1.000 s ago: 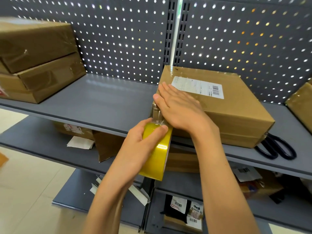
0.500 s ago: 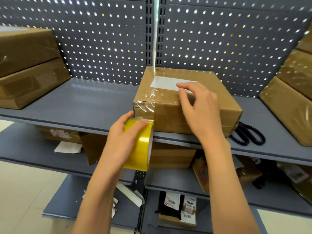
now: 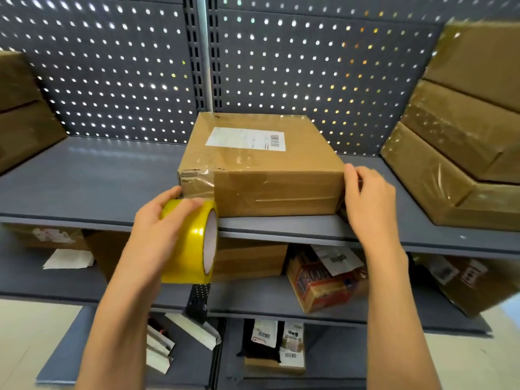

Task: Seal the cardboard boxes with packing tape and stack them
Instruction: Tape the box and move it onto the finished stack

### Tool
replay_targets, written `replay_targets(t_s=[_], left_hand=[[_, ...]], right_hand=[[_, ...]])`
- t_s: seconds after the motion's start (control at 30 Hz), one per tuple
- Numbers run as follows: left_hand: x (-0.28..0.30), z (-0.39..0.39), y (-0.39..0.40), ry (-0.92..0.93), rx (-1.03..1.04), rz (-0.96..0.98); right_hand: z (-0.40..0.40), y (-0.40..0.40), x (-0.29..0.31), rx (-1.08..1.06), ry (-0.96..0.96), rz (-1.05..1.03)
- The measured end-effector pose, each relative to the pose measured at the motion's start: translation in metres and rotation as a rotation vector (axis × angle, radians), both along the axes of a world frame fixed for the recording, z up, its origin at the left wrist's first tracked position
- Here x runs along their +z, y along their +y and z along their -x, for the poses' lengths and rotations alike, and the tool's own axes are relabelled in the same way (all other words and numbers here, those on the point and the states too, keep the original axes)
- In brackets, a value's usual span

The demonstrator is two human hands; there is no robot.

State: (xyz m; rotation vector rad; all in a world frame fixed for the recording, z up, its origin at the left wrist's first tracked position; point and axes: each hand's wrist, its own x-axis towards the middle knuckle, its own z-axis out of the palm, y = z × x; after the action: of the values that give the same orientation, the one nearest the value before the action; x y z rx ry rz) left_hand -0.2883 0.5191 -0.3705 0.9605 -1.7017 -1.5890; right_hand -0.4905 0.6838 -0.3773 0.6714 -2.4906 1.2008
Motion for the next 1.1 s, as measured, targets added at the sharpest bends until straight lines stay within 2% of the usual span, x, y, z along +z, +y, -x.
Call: replay_targets(t_s=[0.17, 0.33, 0.53, 0.67, 0.8, 0.9, 1.0, 1.1], left_hand=[[0.003, 0.001, 0.004, -0.027, 0.041, 0.011], [0.003, 0.002, 0.003, -0.028, 0.036, -0.002], [0.002, 0.003, 0.003, -0.006, 0.071, -0.002], [0.0, 0.003, 0.003, -0.011, 0.079, 0.0], [-0.002, 0.003, 0.002, -0.009, 0.086, 0.009], [-0.003, 0.004, 0.004, -0.012, 0.095, 0.01], [-0.004, 0.004, 0.006, 0.009, 0.107, 0.009], [-0.005, 0.005, 0.008, 0.025, 0.108, 0.006]], right_hand=[[0.013, 0.008, -0.01, -0.077, -0.012, -0.055], [0.025, 0.017, -0.018, -0.117, -0.122, -0.318], [0.032, 0.02, -0.022, -0.117, -0.188, -0.361], [0.03, 0.021, -0.021, -0.122, -0.166, -0.396], [0.027, 0.025, -0.022, -0.116, -0.138, -0.322], [0.022, 0.034, -0.009, -0.108, -0.112, -0.153], [0.013, 0.04, 0.018, 0.005, -0.026, 0.066], [-0.01, 0.029, 0.04, 0.201, 0.048, 0.146]])
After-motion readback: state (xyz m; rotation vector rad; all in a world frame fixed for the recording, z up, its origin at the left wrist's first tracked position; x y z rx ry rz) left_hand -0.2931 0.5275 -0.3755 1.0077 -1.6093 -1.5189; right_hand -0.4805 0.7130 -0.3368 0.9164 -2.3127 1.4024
